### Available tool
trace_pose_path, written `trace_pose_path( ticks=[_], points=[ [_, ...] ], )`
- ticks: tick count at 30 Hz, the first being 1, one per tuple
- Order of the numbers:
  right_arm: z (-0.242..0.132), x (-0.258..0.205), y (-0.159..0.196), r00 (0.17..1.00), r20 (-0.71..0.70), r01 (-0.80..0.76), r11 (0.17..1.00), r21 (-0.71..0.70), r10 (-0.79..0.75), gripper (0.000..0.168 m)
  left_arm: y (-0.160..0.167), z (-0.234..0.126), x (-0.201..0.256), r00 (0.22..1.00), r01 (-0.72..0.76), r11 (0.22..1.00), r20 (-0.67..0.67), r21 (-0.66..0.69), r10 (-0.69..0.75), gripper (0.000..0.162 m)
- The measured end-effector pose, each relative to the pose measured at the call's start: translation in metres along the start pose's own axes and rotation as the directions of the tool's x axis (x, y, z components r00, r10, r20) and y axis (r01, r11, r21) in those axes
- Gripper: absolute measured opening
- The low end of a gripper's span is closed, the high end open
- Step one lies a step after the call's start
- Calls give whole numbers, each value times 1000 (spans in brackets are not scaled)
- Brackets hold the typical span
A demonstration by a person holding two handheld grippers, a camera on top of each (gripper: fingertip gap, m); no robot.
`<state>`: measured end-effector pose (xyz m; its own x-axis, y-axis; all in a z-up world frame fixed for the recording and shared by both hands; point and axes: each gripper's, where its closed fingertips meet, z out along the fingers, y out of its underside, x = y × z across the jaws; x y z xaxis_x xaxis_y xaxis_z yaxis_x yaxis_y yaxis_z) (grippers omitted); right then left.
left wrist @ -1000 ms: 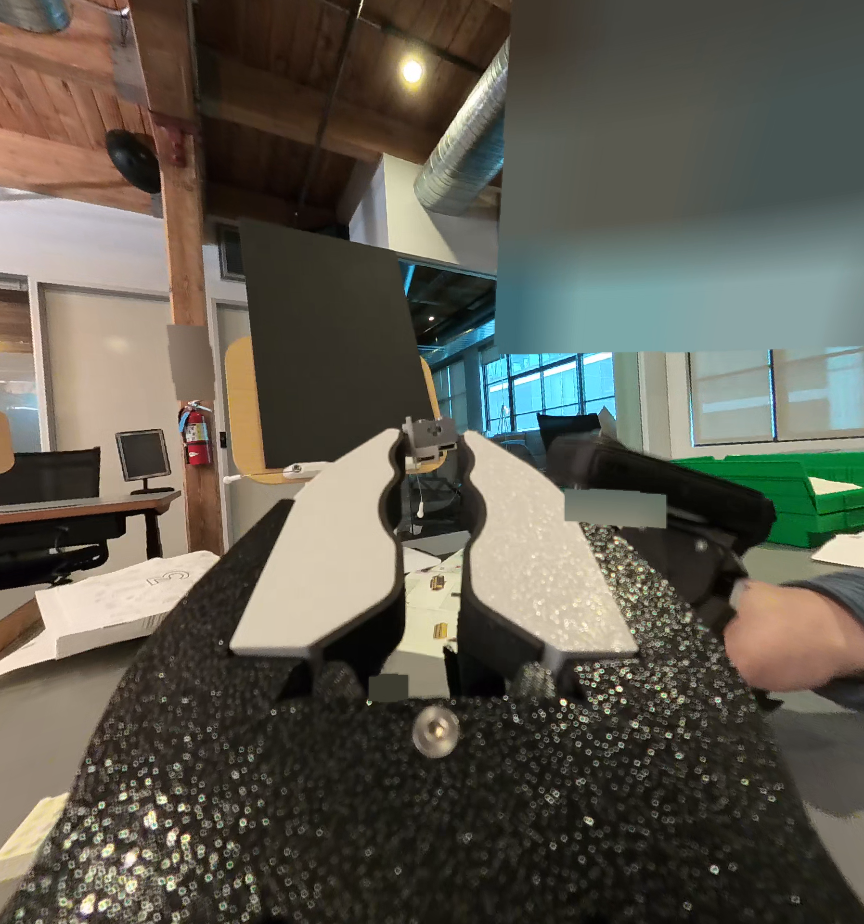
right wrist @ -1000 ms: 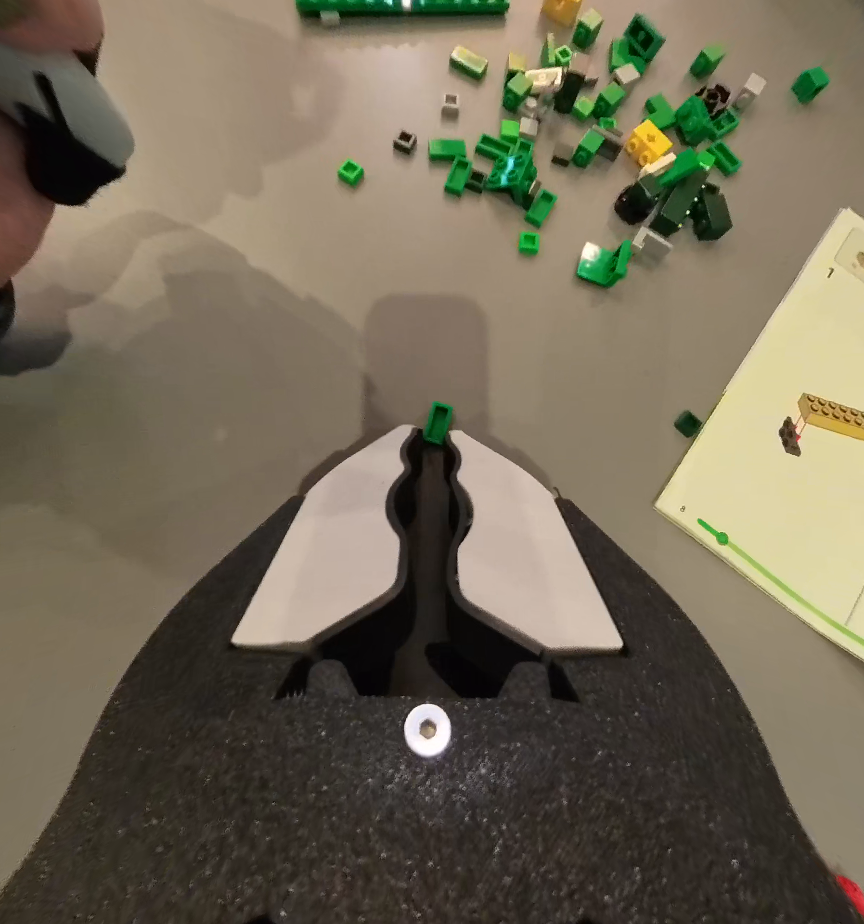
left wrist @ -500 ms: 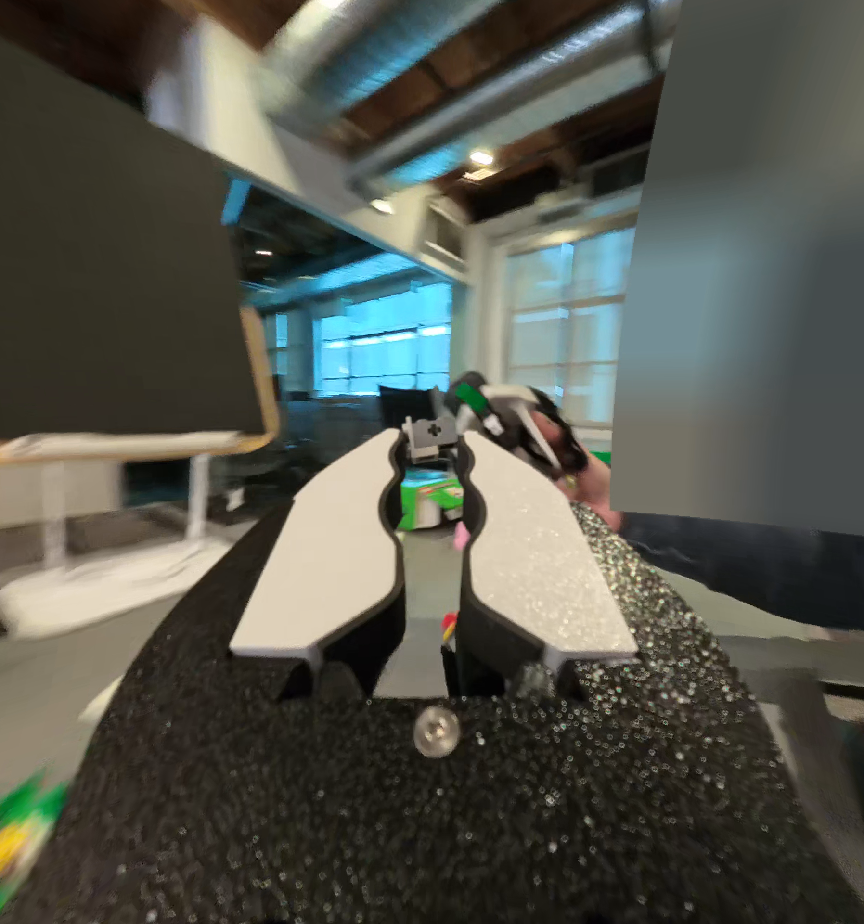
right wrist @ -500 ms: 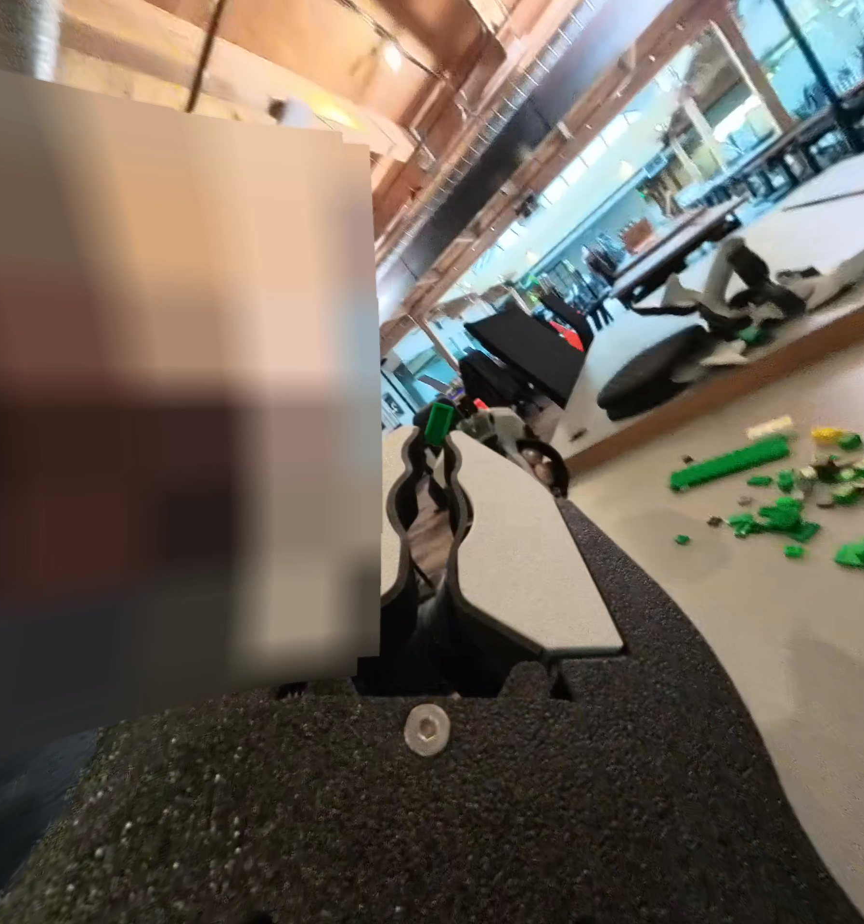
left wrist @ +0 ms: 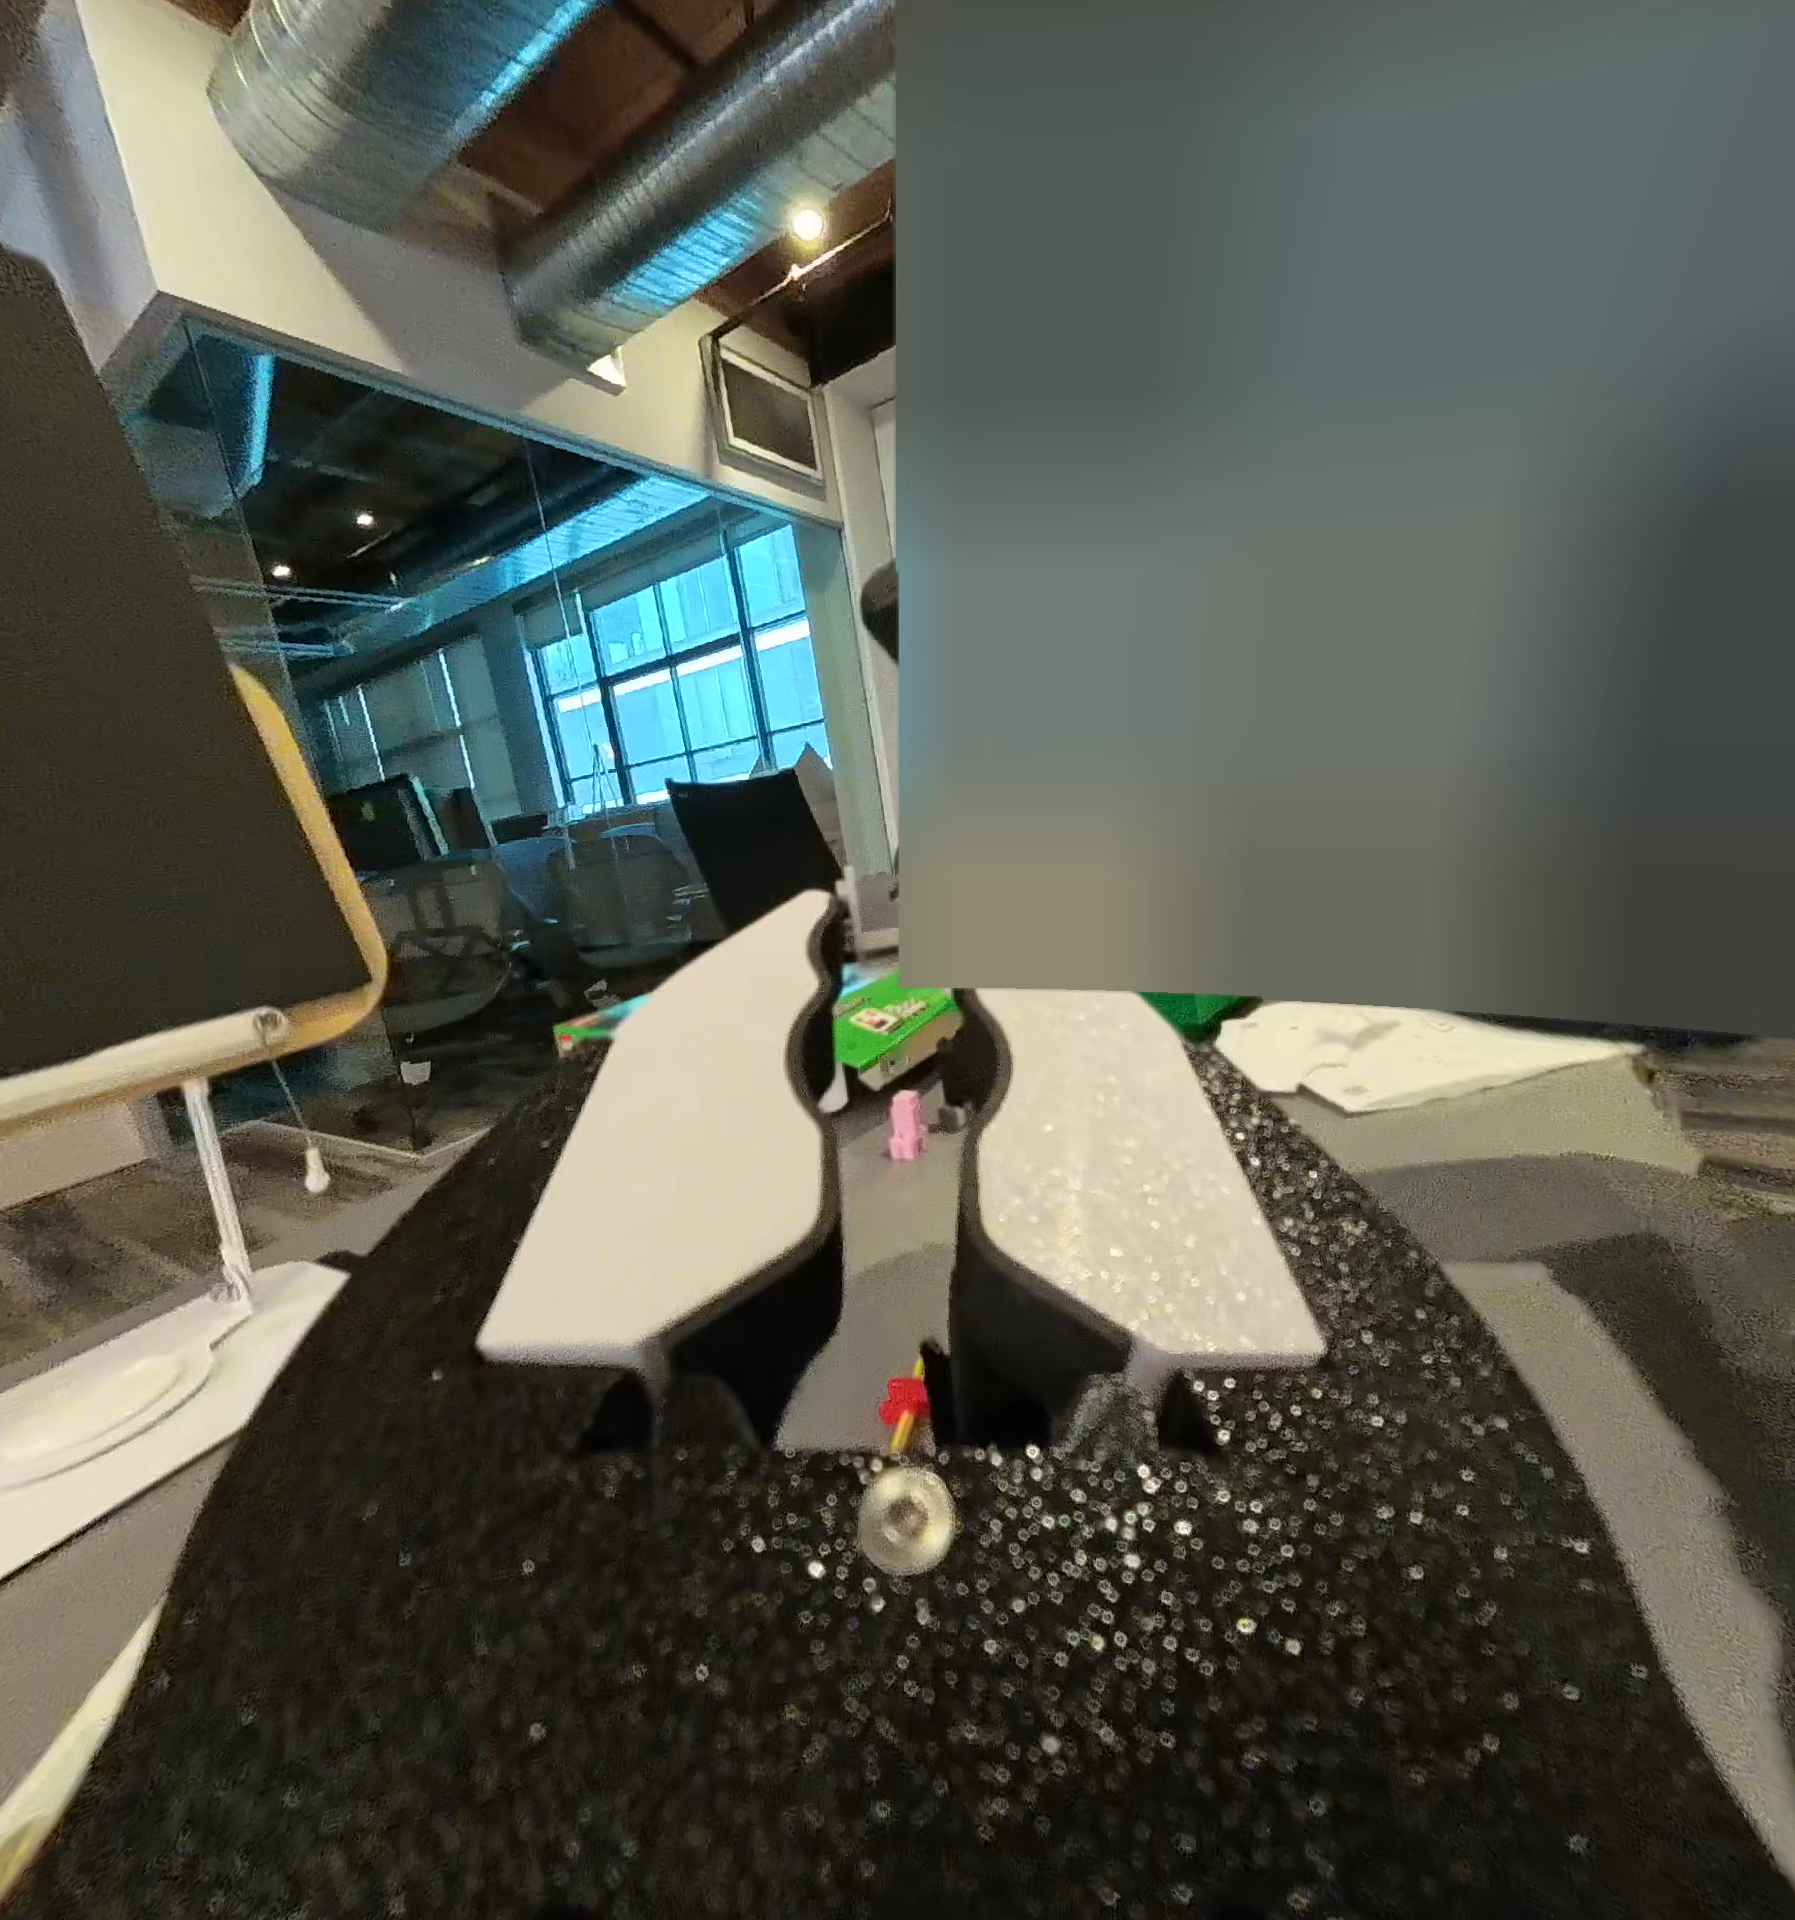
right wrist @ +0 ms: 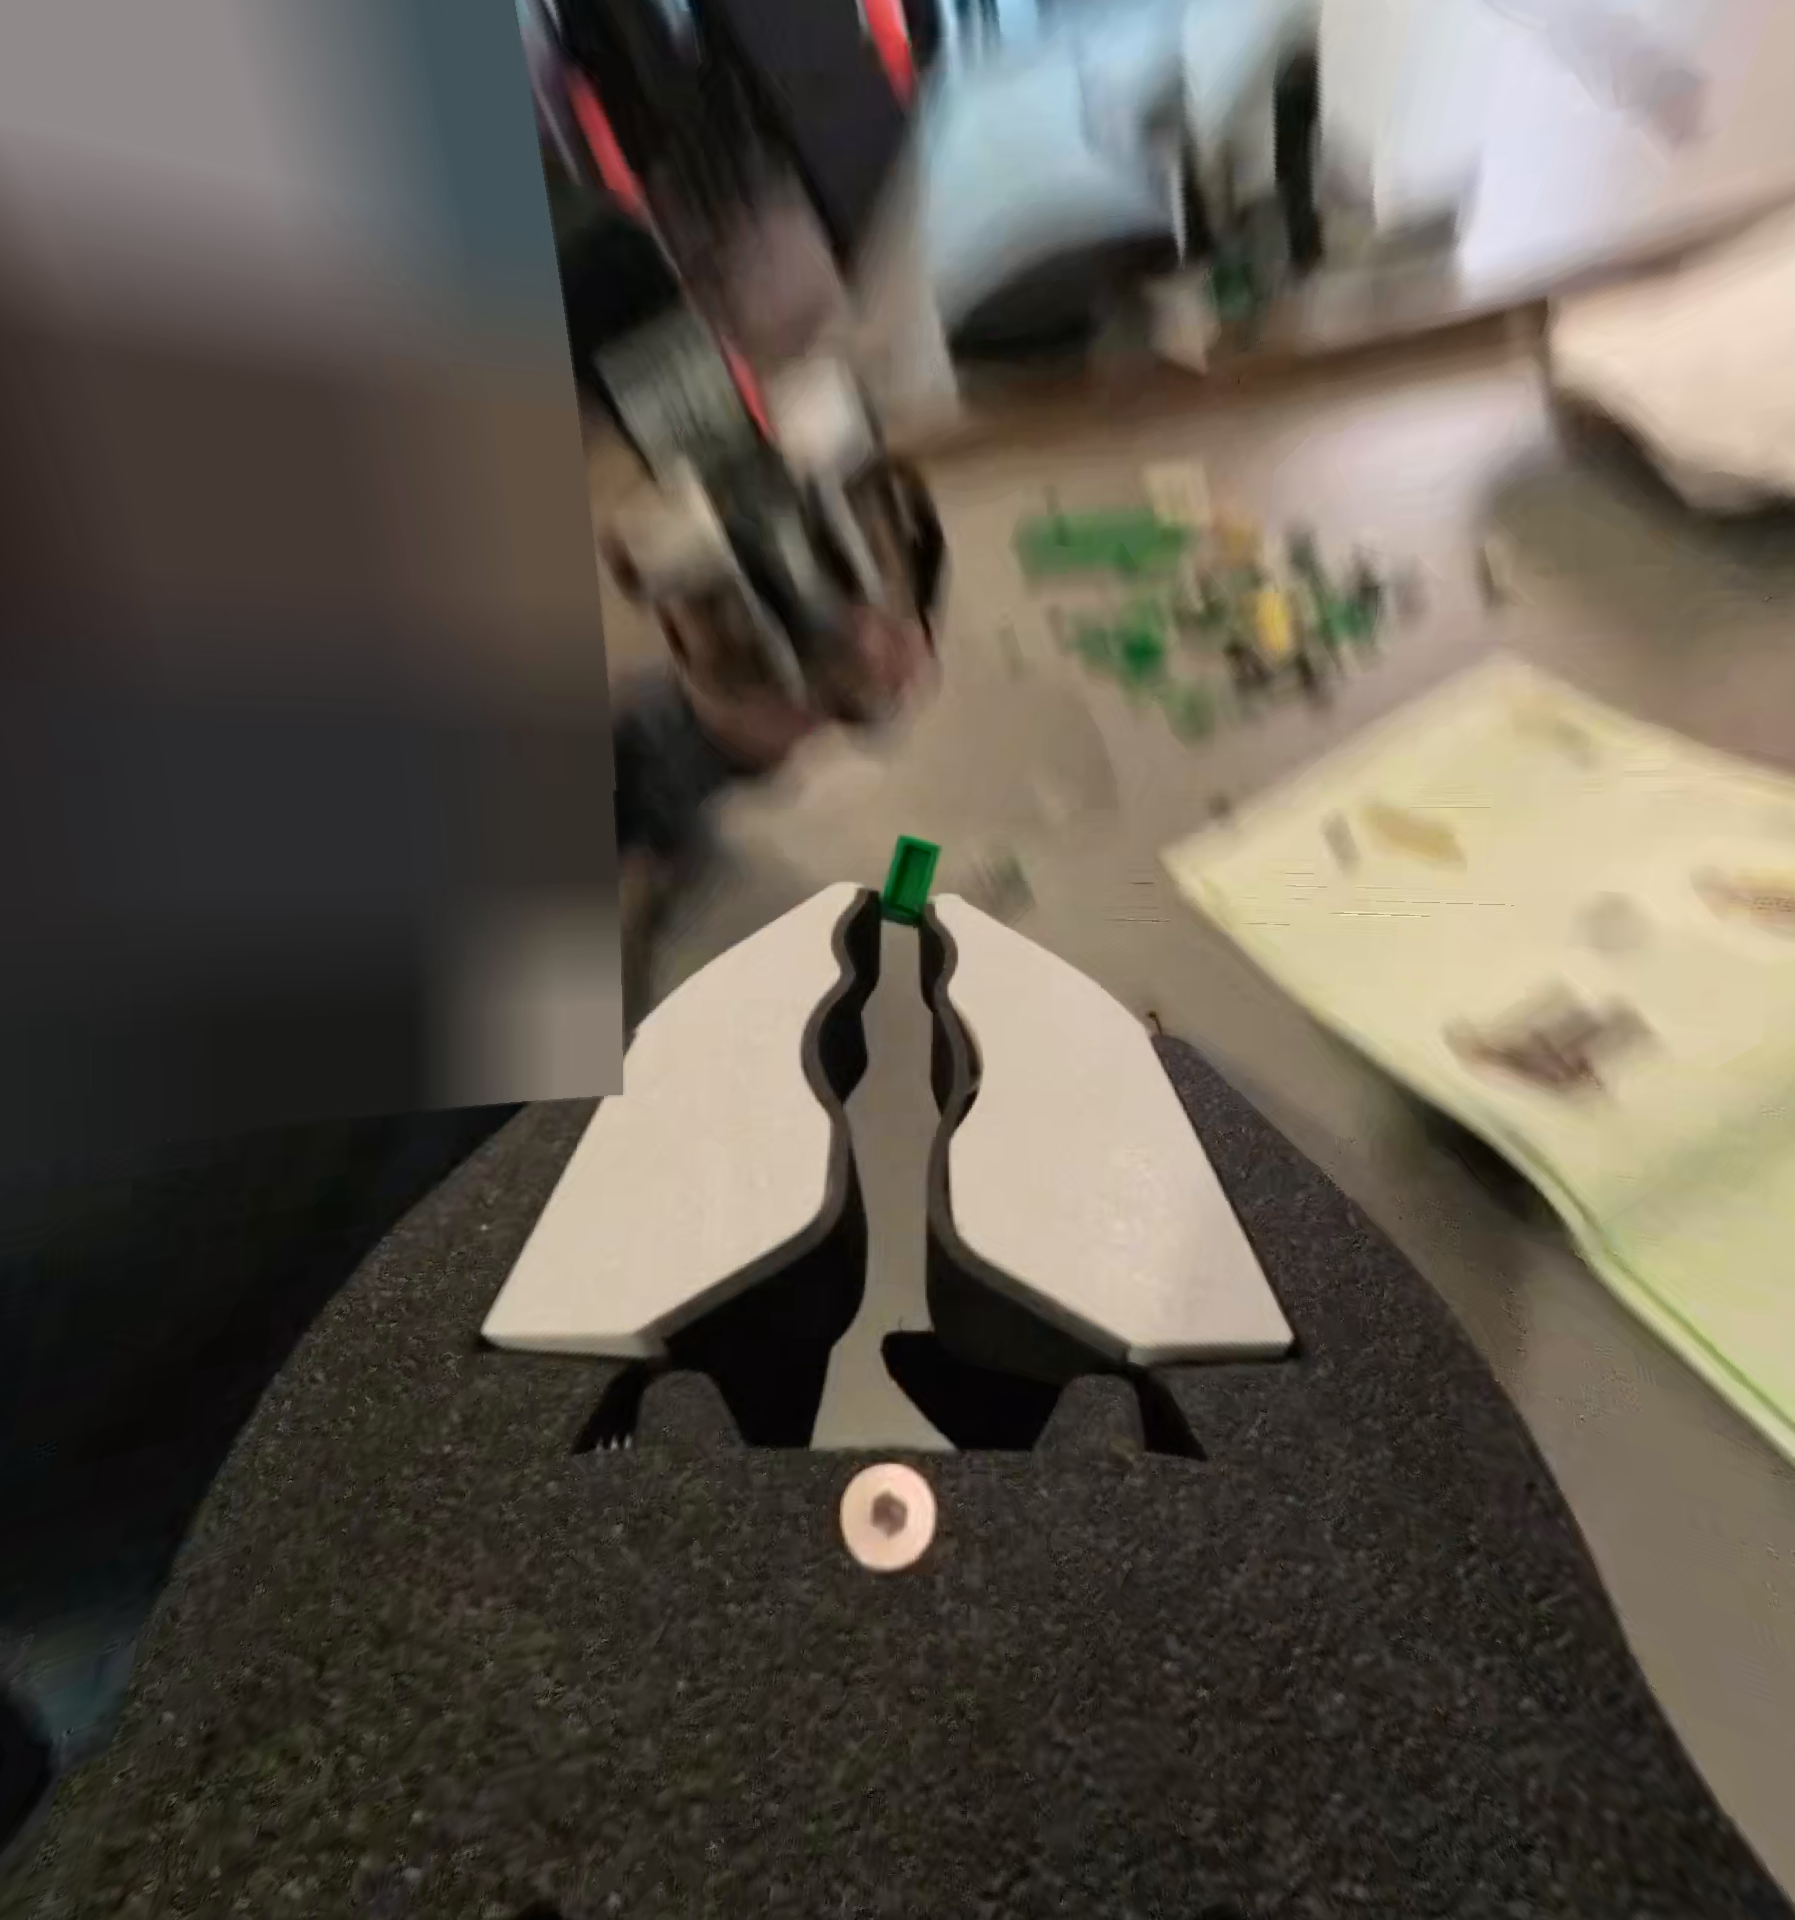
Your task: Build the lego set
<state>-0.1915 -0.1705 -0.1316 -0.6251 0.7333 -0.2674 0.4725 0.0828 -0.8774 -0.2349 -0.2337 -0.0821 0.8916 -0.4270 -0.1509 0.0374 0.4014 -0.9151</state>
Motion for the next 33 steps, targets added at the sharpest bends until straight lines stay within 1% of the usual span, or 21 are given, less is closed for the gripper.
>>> trace_pose_path(
  ticks=[1,2,3,4,5,6,8,10,11,12,13,16,22,24,26,27,28,29,30,31,33],
  points=[
    [-10,13,29,997,-64,34,975,-221,-49,7,6,0,-2,1000,4,1000,4,-8,-4,19],
    [-24,25,58,991,-111,23,900,-435,-79,7,12,0,-3,1000,11,1000,4,-11,-11,19],
    [-41,33,85,988,-132,-23,786,-618,-75,7,18,1,-4,1000,18,1000,-1,-8,-18,19],
    [-59,34,108,990,-138,-79,650,-756,-40,7,24,3,-4,1000,23,1000,-10,-4,-23,19],
    [-75,33,126,990,-143,-127,507,-853,6,7,29,5,-3,1000,23,1000,-19,-4,-23,19],
    [-90,31,142,986,-159,-168,363,-917,54,7,35,7,-3,1000,17,1000,-22,-8,-17,19],
    [-119,26,171,963,-228,-238,58,-970,142,7,41,11,0,1000,-13,1000,-21,-23,12,19],
    [-140,23,192,938,-291,-256,-192,-947,187,7,44,13,3,999,-50,998,-18,-35,50,19],
    [-147,25,201,935,-305,-248,-279,-928,180,7,44,13,4,998,-69,997,-16,-39,68,19],
    [-152,25,207,931,-317,-242,-343,-908,181,7,44,12,5,996,-86,995,-14,-42,86,19],
    [-153,25,213,925,-326,-234,-385,-893,194,7,44,12,5,995,-100,994,-12,-44,99,19],
    [-148,30,222,926,-328,-222,-433,-874,189,7,43,9,6,994,-112,993,-9,-41,112,19],
    [-131,39,228,932,-330,-239,-432,-870,149,7,41,8,6,997,-74,997,-22,-28,73,19],
    [-123,43,228,935,-324,-245,-400,-883,143,8,43,9,7,997,-69,997,-31,-35,68,19],
    [-112,46,227,939,-308,-243,-338,-909,152,15,44,10,9,997,-68,997,-41,-42,66,19],
    [-109,48,225,945,-294,-237,-320,-917,144,18,45,10,10,997,-68,997,-46,-45,66,19],
    [-107,53,222,952,-283,-240,-290,-927,115,22,46,10,11,997,-68,996,-50,-49,66,19],
    [-103,58,219,958,-275,-250,-233,-940,82,26,46,10,11,997,-67,996,-53,-52,65,19],
    [-99,61,214,959,-276,-265,-154,-952,60,26,47,10,12,997,-64,997,-55,-54,61,19],
    [-96,64,207,958,-285,-283,-52,-958,38,28,47,10,12,997,-59,997,-56,-53,56,19],
    [-93,69,193,954,-298,-287,209,-935,-25,29,47,10,11,998,-45,998,-55,-47,42,19]
  ],
)
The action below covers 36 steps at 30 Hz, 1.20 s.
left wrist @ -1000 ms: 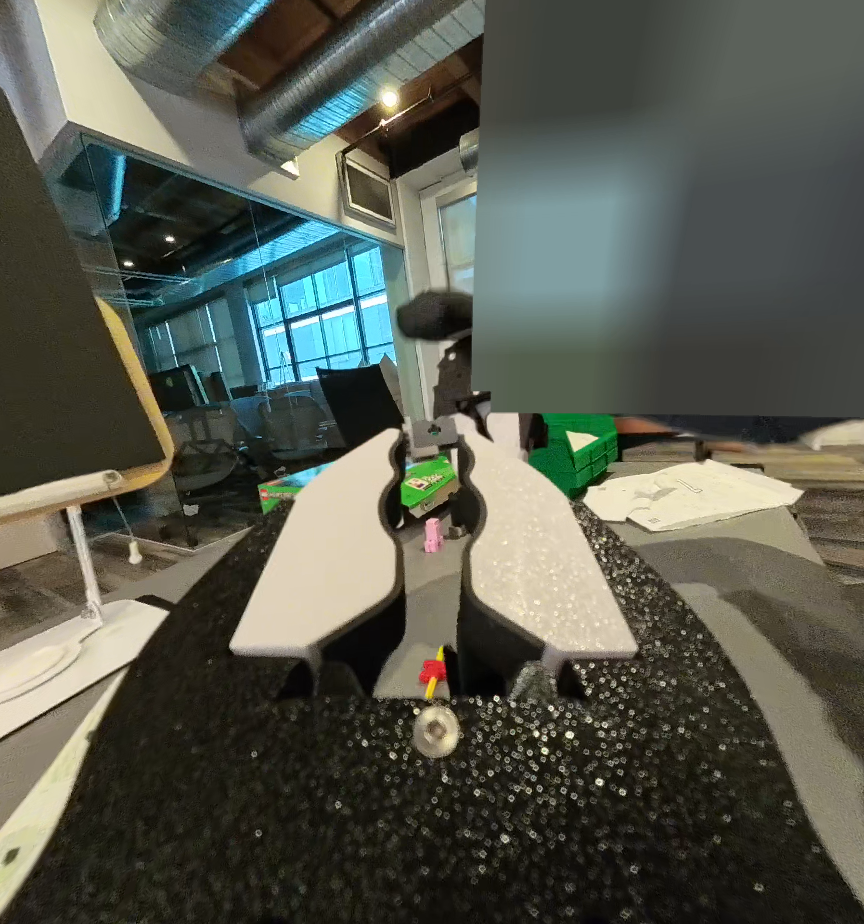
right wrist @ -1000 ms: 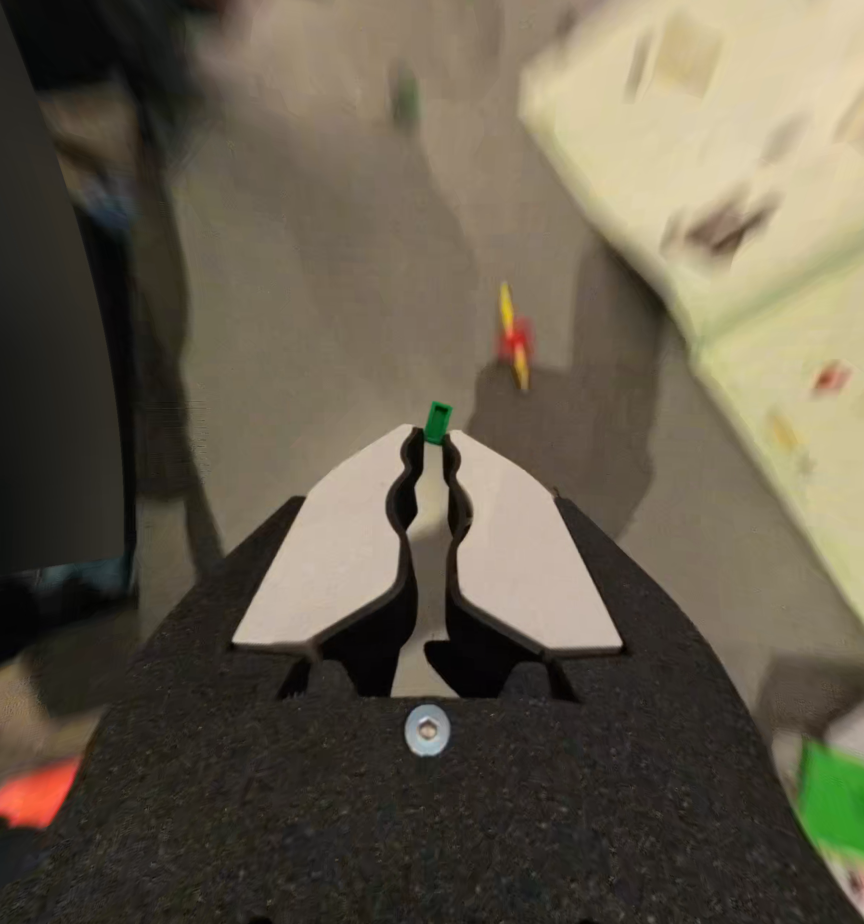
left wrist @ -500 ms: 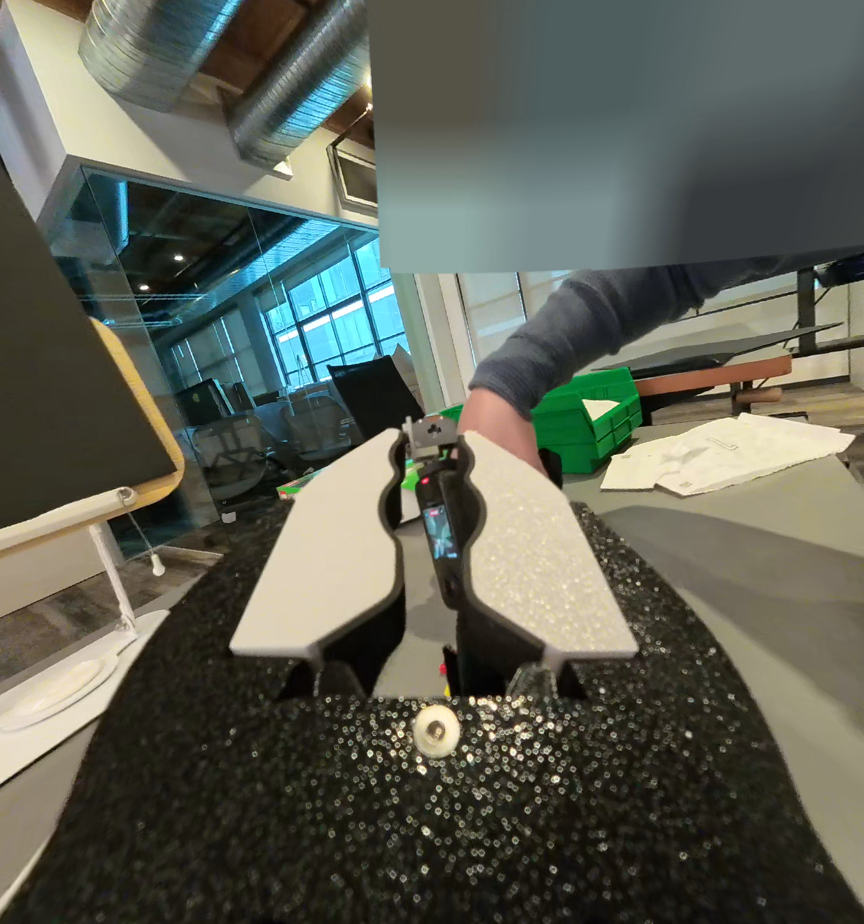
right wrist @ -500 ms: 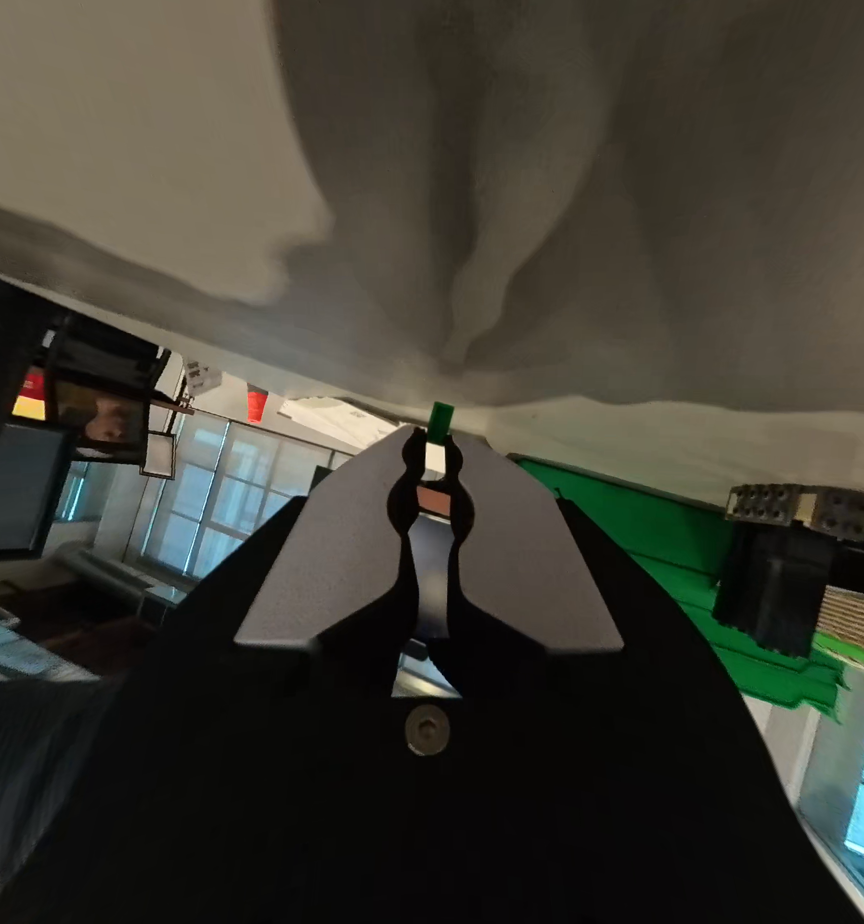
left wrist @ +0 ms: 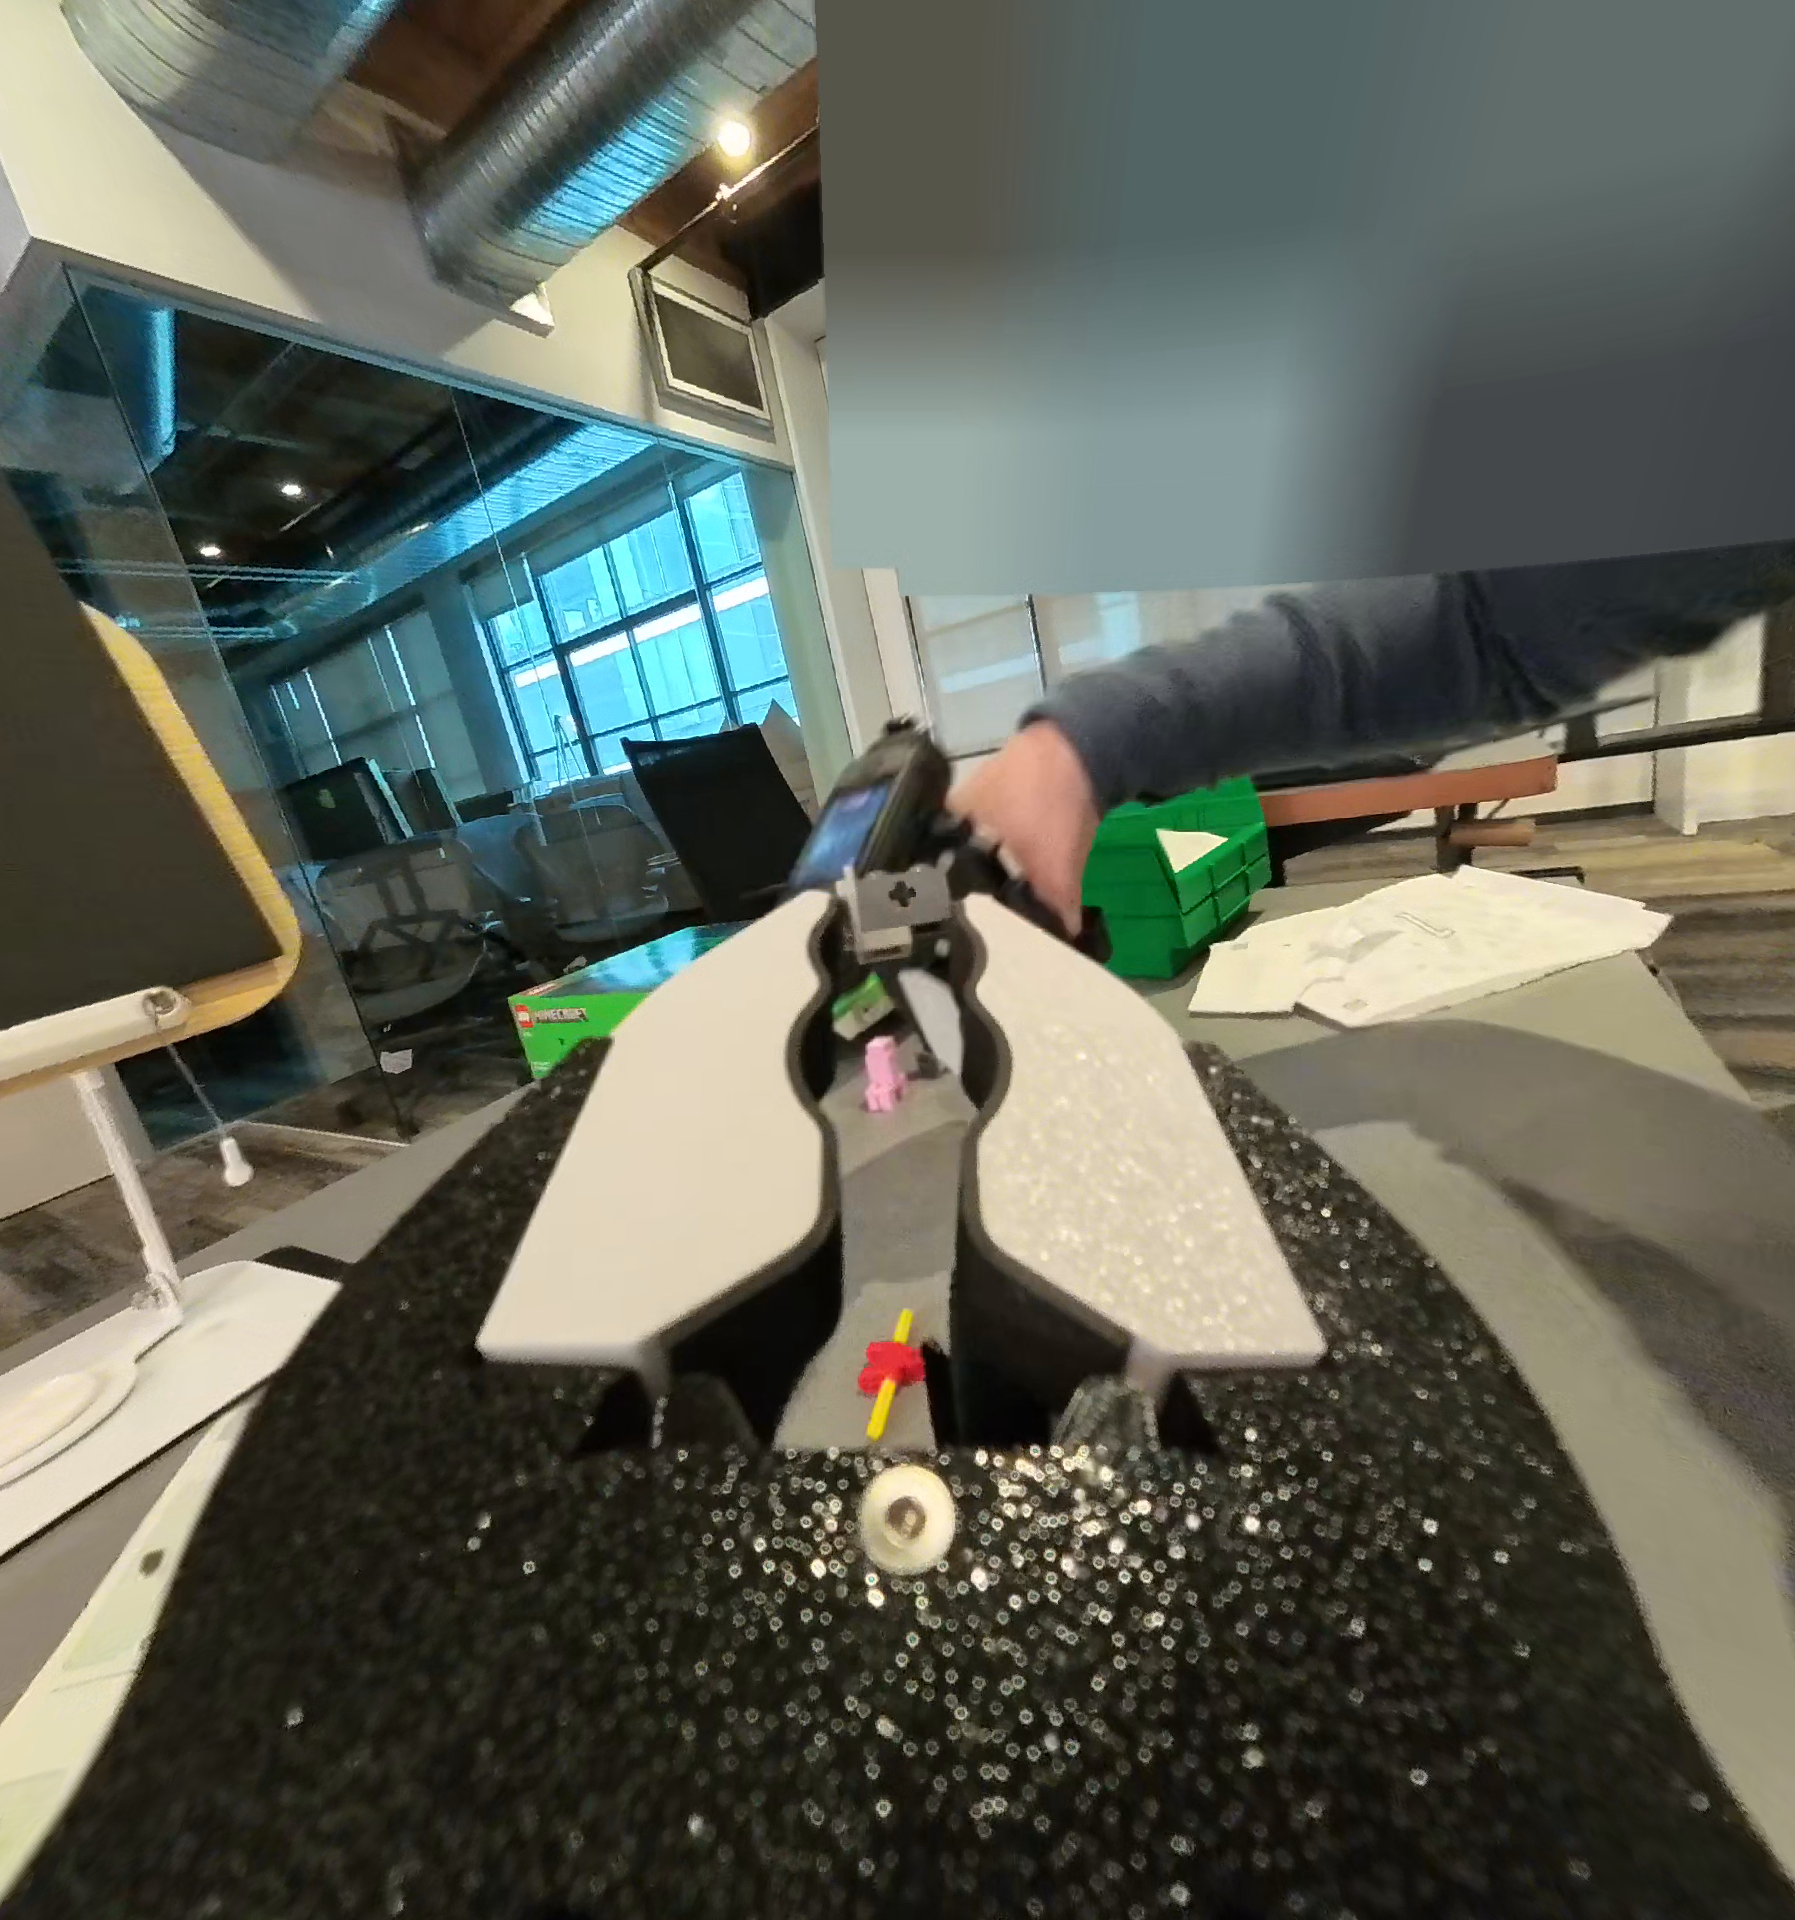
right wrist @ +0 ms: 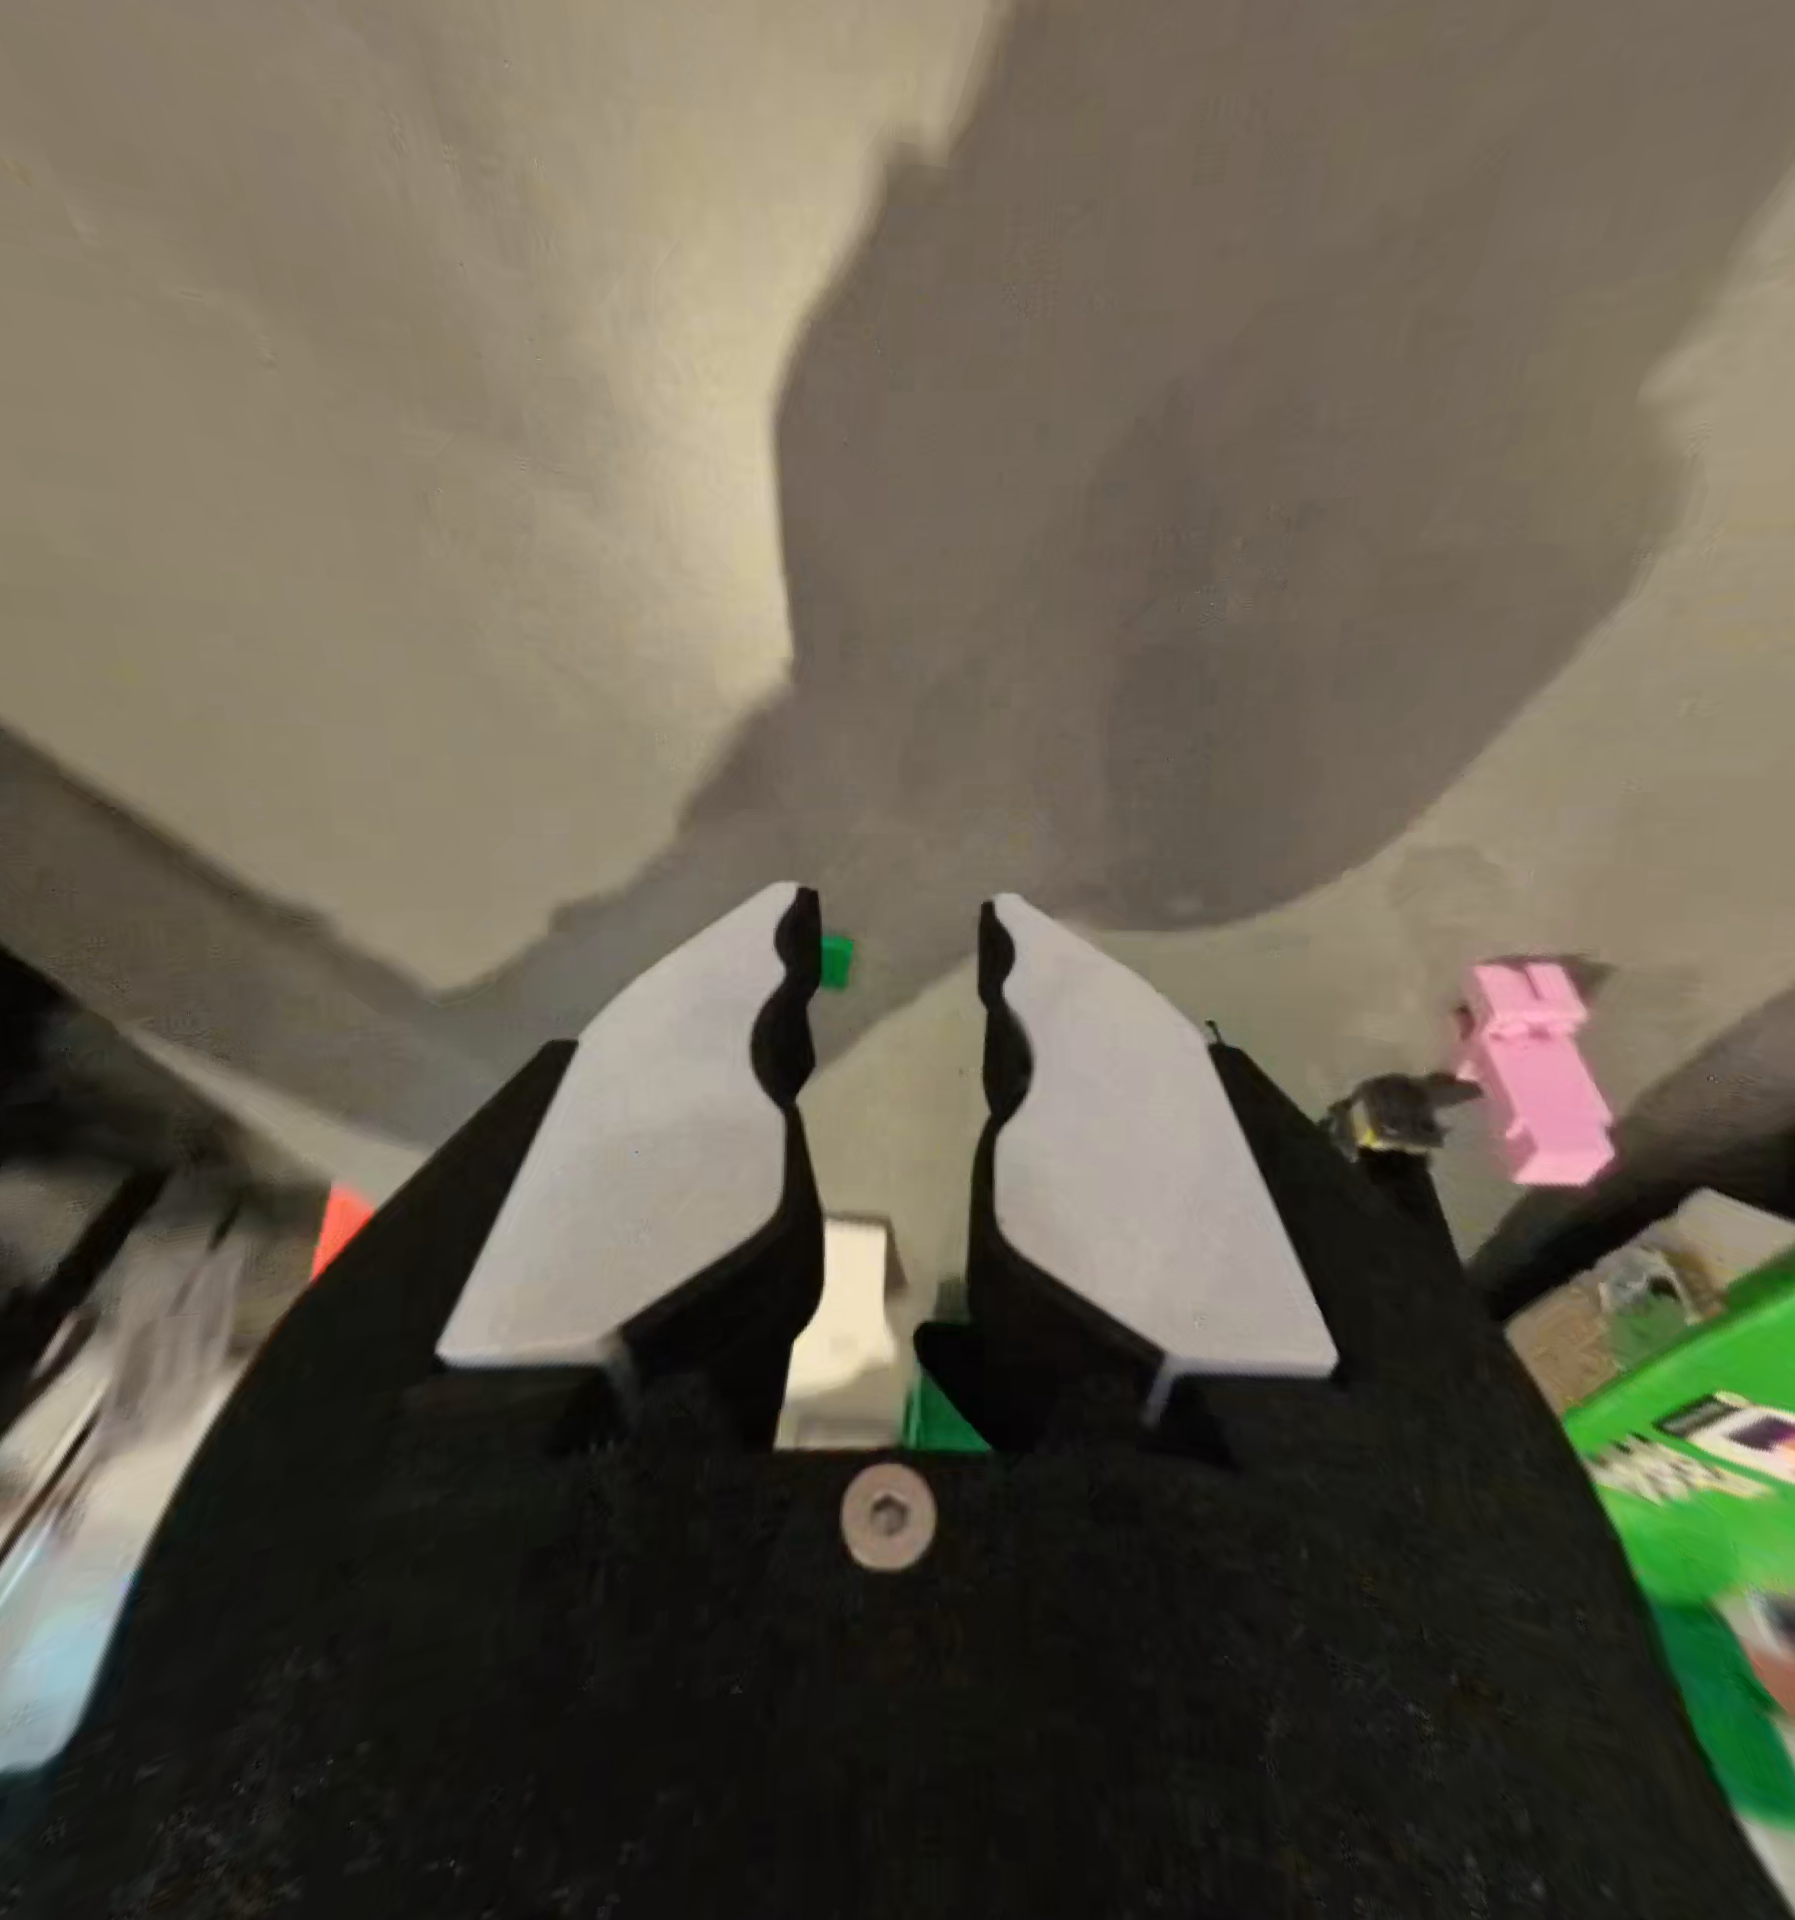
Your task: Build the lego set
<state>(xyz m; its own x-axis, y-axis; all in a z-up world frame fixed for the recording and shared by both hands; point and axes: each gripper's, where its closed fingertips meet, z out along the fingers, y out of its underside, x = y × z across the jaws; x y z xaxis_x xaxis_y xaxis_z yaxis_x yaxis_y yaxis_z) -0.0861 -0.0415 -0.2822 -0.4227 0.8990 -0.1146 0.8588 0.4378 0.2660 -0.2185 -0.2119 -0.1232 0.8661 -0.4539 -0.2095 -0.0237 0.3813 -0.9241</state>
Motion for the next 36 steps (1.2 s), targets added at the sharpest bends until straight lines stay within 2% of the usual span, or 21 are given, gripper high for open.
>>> trace_pose_path(
  ticks=[2,4,6,8,11,14,18,24,26,29,30,33,34,36],
  points=[
    [-11,-1,2,999,-44,-11,957,288,24,25,-1,1,0,1000,18,1000,-3,12,-18,19],
    [-14,-6,11,996,-43,-39,839,542,74,13,-2,4,1,999,31,999,-13,21,-30,19],
    [-10,-10,23,992,-75,-22,703,711,106,10,-2,9,4,999,37,999,-28,20,-36,19],
    [0,-17,34,988,-83,-15,624,781,128,8,-3,15,8,998,43,999,-42,20,-42,19],
    [13,-22,39,985,-92,-6,562,827,146,11,-6,24,14,998,48,998,-53,30,-46,19],
    [21,-20,38,982,-104,4,535,845,157,14,-6,34,20,997,46,999,-57,29,-44,19],
    [30,-19,34,987,-53,-30,505,863,150,16,-6,44,27,997,49,998,-65,26,-47,19],
    [29,-14,34,981,-40,-59,487,872,191,4,-13,61,34,995,67,996,-79,52,-62,19],
    [8,-12,33,977,-35,-60,426,903,210,0,-15,68,31,998,43,998,-57,46,-41,19],
    [-59,-17,27,978,-64,6,282,959,197,0,-26,79,23,999,-41,998,-14,42,42,19],
    [-79,-13,28,970,-96,33,268,963,224,0,-31,83,21,998,-62,997,-14,45,63,19],
    [-102,-1,29,949,-160,66,326,943,270,0,-40,93,14,993,-117,993,-7,25,117,19],
    [-97,2,30,945,-165,58,352,934,282,0,-41,95,12,991,-133,991,-3,11,133,19],
    [-75,-11,28,965,-163,69,399,914,207,6,-39,94,11,988,-154,988,-1,-16,154,19]
  ],
)
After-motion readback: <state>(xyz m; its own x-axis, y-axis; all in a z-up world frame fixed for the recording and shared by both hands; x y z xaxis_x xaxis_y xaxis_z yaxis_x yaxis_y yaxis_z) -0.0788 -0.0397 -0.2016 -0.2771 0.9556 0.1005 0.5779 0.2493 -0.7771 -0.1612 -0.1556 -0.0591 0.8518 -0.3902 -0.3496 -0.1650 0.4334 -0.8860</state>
